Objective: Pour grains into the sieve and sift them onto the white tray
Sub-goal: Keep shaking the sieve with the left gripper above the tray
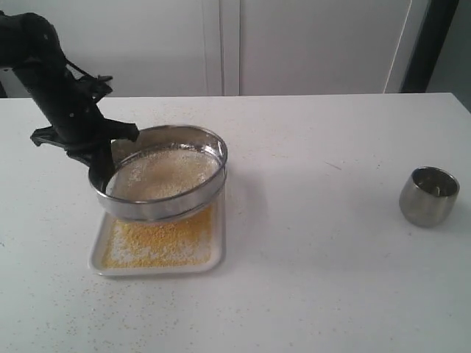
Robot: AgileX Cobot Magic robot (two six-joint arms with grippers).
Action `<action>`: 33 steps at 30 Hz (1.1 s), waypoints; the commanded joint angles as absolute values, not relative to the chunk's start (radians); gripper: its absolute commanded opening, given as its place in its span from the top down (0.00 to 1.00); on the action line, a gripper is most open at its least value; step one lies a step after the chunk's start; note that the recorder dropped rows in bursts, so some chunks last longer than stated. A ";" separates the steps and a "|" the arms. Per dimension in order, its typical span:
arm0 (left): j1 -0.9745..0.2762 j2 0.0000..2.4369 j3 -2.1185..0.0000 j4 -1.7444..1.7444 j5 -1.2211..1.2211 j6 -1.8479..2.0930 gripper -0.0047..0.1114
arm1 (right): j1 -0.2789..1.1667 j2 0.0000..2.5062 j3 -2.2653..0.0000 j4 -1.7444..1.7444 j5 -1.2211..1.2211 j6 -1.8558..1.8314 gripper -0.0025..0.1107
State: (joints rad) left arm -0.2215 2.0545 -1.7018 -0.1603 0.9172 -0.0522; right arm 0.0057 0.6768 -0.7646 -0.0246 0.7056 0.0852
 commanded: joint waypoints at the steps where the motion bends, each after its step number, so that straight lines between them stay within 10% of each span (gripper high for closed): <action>1: -0.254 2.050 -1.698 -0.148 0.761 0.079 0.96 | 0.000 0.671 -0.767 -0.026 0.702 0.090 0.98; 33: -0.281 2.038 -1.669 -0.090 0.819 0.029 0.96 | 0.000 0.671 -0.767 -0.026 0.702 0.108 0.98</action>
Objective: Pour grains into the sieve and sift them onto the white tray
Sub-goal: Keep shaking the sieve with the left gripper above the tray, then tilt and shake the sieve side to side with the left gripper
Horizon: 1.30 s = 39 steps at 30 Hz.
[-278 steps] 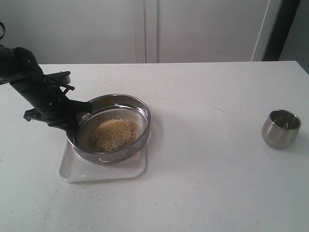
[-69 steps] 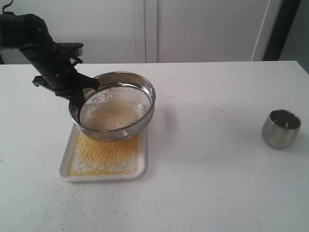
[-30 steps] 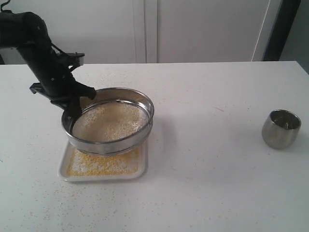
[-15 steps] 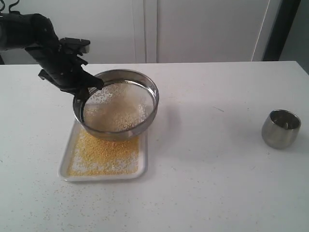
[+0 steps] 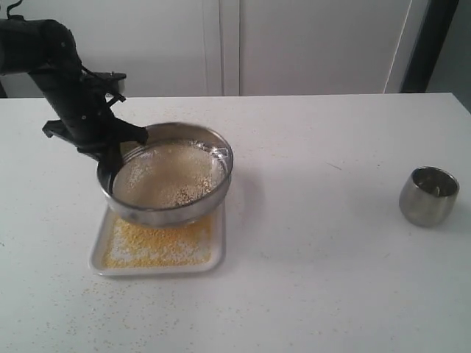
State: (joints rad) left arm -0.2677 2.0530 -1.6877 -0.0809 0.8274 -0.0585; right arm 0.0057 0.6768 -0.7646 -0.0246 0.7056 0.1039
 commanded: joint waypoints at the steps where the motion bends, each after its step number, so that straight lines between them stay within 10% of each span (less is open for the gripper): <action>1: -0.281 2.044 -1.664 -0.068 0.743 0.050 0.96 | 0.000 0.671 -0.767 -0.026 0.700 0.108 0.98; 39: -0.273 2.004 -1.568 -0.125 0.828 -0.102 0.96 | 0.000 0.671 -0.767 -0.026 0.700 0.108 0.98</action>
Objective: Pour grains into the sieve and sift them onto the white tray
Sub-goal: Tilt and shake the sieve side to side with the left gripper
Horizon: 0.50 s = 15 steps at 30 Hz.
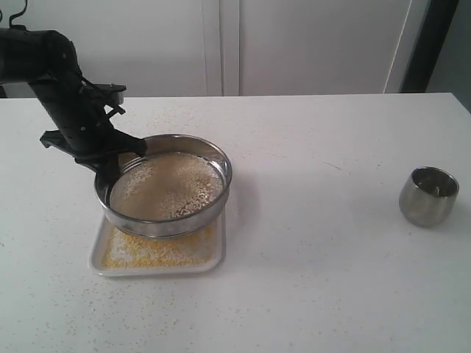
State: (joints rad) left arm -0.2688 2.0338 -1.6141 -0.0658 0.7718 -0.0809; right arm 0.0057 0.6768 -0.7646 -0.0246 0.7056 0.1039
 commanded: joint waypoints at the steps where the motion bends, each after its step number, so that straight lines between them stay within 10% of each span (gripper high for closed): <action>1: -0.283 1.987 -1.531 -0.153 0.815 -0.091 0.96 | 0.000 0.671 -0.767 -0.026 0.700 0.108 0.98; 15: -0.238 1.755 -1.298 -0.151 0.332 -0.067 0.96 | 0.000 0.671 -0.767 -0.026 0.700 0.108 0.98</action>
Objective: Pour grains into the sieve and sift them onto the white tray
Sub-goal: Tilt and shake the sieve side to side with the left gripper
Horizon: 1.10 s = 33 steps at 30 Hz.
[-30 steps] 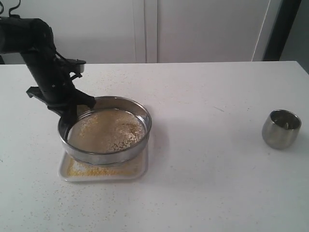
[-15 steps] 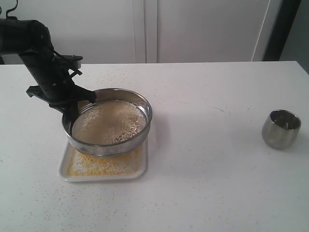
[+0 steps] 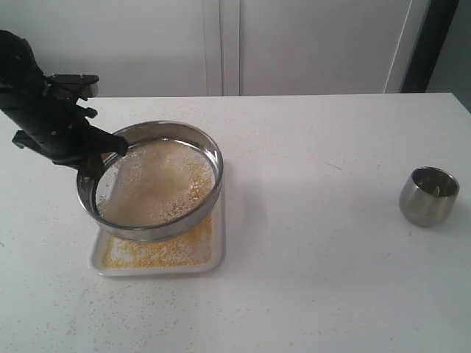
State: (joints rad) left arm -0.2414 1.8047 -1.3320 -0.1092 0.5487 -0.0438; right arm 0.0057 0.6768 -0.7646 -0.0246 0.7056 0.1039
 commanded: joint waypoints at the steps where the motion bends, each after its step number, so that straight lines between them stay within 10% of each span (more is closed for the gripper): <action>1: -0.225 1.778 -1.326 -0.151 0.345 -0.071 0.96 | 0.000 0.671 -0.767 -0.026 0.700 0.108 0.98; 6: -0.197 1.826 -1.405 -0.192 0.626 -0.087 0.96 | 0.000 0.671 -0.767 -0.026 0.700 0.108 0.98; 13: -0.224 1.759 -1.268 -0.204 0.385 -0.058 0.96 | 0.000 0.671 -0.767 -0.026 0.700 0.108 0.98; 19: -0.148 1.962 -1.619 -0.289 1.001 -0.010 0.96 | 0.000 0.671 -0.767 -0.026 0.700 0.108 0.98; 27: -0.207 1.879 -1.467 -0.228 0.587 0.000 0.96 | 0.000 0.671 -0.767 -0.026 0.700 0.108 0.98; 33: -0.126 2.011 -1.650 -0.431 1.008 0.151 0.96 | 0.000 0.671 -0.767 -0.026 0.700 0.108 0.98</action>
